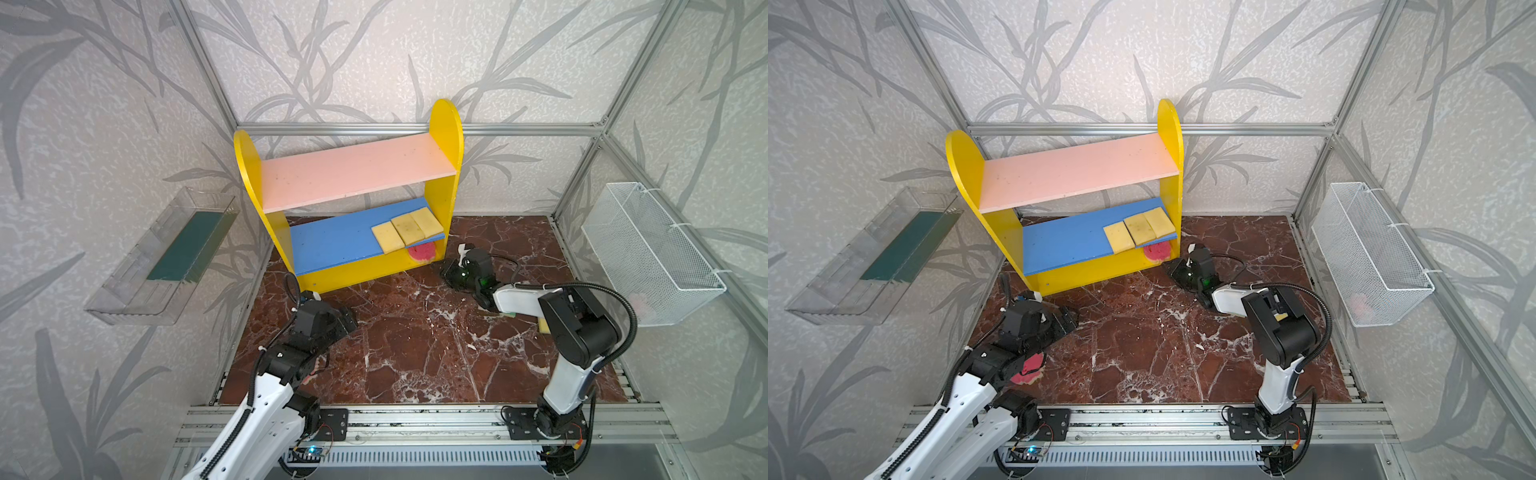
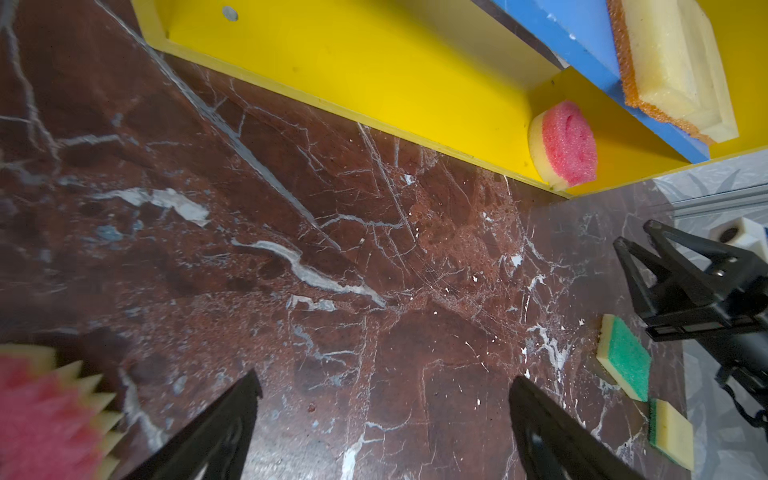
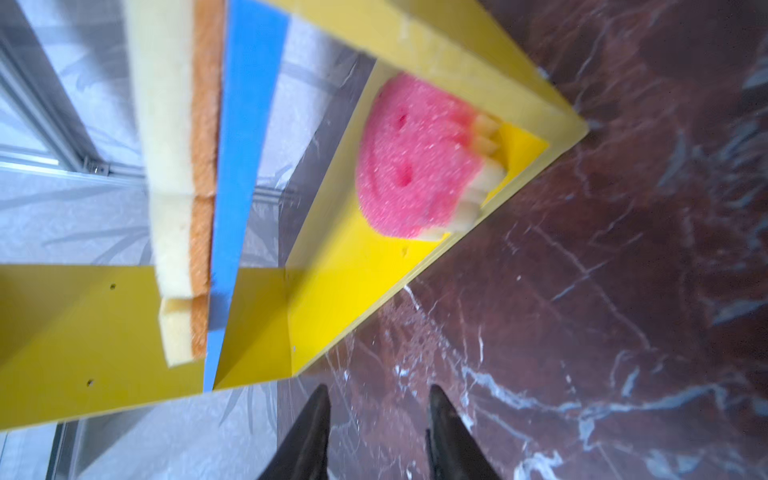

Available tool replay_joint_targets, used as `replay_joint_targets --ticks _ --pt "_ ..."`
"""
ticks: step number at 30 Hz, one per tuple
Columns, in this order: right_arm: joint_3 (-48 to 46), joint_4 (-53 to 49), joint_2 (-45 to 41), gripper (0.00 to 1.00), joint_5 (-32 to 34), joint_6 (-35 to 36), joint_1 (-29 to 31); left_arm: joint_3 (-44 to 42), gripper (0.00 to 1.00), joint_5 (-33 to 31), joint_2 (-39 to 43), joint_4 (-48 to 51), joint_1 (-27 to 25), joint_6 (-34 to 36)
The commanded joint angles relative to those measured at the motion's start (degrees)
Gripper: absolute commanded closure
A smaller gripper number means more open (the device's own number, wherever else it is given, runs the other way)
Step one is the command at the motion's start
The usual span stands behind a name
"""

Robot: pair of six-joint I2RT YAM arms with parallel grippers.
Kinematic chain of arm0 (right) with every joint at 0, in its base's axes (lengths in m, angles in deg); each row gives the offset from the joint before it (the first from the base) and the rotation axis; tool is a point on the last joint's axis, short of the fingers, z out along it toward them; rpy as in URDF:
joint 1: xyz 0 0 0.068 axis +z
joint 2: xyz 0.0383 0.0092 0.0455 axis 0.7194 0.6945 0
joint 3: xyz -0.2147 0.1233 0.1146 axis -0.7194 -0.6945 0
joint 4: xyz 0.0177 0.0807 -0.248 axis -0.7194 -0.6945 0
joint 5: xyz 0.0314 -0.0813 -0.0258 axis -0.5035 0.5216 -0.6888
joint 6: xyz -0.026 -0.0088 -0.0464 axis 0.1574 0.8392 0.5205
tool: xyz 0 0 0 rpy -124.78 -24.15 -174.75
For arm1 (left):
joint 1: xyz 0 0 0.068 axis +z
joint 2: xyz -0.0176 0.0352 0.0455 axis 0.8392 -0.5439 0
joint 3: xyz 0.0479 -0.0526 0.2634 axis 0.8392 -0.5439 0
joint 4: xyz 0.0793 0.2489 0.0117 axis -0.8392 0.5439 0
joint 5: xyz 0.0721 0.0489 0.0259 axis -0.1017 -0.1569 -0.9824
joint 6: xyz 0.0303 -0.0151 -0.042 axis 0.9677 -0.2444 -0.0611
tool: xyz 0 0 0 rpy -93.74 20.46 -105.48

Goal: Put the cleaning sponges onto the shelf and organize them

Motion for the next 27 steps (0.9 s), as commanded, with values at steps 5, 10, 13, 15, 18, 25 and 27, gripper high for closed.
replay_joint_targets --ticks 5,10,13,15,18,25,27 --pt "-5.4 -5.0 -4.7 0.61 -10.3 3.8 -0.2 12.7 0.11 -8.1 -7.2 20.2 1.8 4.8" --pt "-7.9 -11.7 -11.3 0.61 -14.0 7.6 -0.2 15.8 0.18 -11.2 -13.3 25.6 3.8 2.4" --pt "-10.5 -14.8 -15.5 0.57 -13.7 10.2 -0.2 14.0 0.19 -10.7 -15.4 25.6 4.1 -0.4" --pt "-12.5 -13.9 -17.2 0.56 -13.6 10.1 -0.2 12.5 0.18 -10.9 -16.7 25.6 4.0 -1.8" --pt "-13.8 -12.2 -17.7 0.55 -14.4 8.9 -0.2 11.7 0.16 -13.4 -18.9 27.2 3.9 -4.6" --pt "-13.9 -8.4 -15.7 0.56 -18.2 5.4 -0.5 5.6 0.18 -14.0 -20.2 23.3 3.9 -10.4" --pt "-14.1 -7.6 -15.4 0.55 -18.7 4.8 -0.7 2.4 0.19 -12.8 -20.3 19.0 3.9 -10.8"
